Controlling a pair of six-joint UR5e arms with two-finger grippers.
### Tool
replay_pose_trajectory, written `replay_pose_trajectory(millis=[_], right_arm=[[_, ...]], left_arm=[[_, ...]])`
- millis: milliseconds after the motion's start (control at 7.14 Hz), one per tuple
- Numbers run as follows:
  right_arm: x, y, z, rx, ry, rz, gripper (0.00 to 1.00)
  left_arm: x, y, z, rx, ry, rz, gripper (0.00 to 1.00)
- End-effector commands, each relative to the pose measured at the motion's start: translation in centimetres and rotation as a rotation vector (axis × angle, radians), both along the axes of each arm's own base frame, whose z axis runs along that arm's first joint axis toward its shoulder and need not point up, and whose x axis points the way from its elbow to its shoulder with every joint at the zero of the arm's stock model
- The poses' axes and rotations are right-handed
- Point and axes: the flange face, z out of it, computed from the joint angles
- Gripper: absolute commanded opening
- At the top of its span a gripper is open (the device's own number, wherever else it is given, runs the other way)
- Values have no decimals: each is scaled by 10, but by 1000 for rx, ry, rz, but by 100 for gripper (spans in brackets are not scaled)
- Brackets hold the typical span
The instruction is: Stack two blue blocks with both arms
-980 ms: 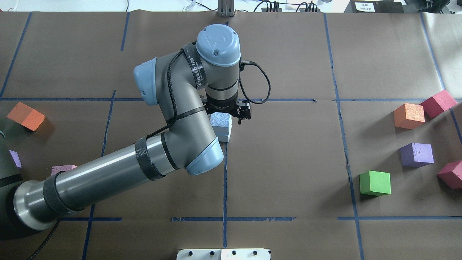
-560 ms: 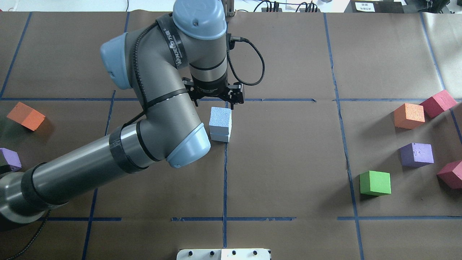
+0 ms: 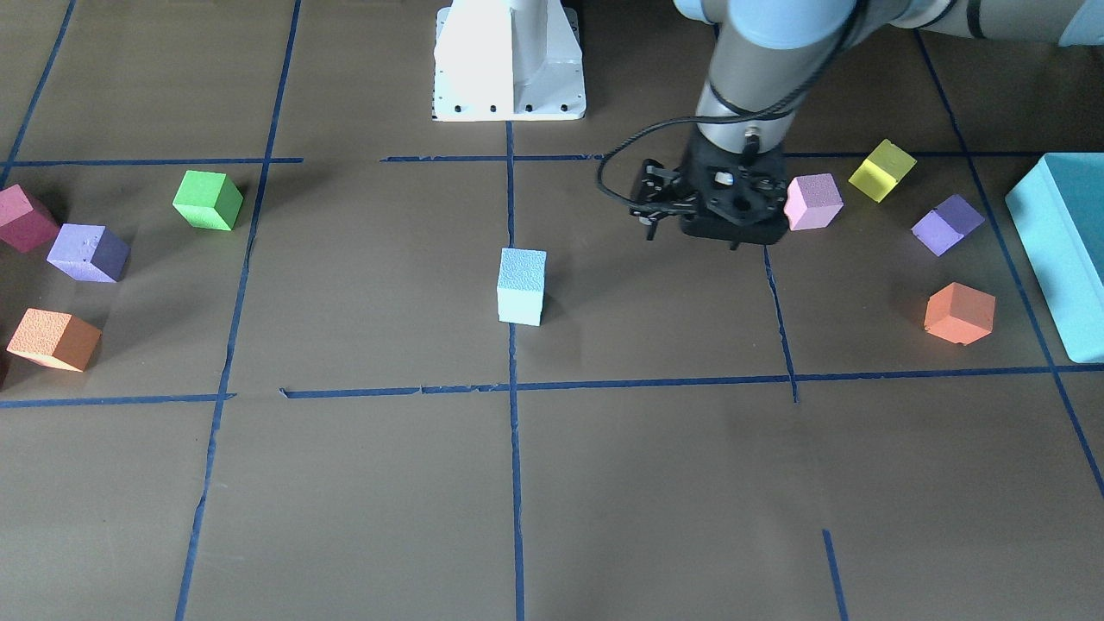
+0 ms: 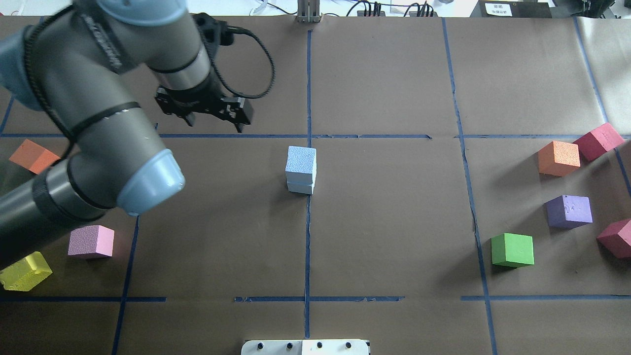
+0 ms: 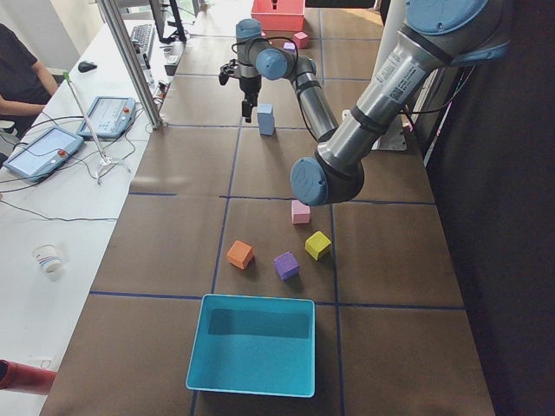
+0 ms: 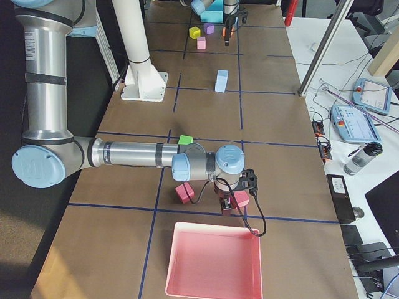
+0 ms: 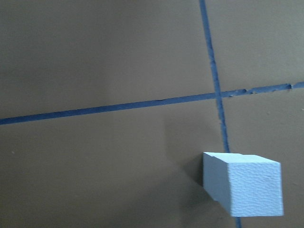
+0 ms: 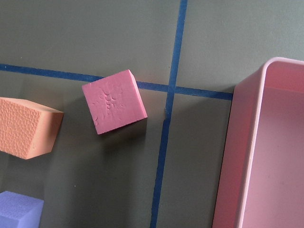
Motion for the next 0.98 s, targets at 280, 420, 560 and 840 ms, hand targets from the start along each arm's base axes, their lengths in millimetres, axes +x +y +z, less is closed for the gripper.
replay_pose_trajectory(millis=[280,420,560,840], right_arm=[[15,10,4,-23,-52,36,100],[16,10,2,-20,-52,39,100],[16,9,2,-19,-52,39,100],[16,7,-4,-6,-52,38,100]], left_arm=[[-220,-51,198,43,-90,97,100],[-258,-52,254,30,-113,124,100],[-306,-42,316,30,-112,117,100],[-368,10,436,35,-38,85,100]])
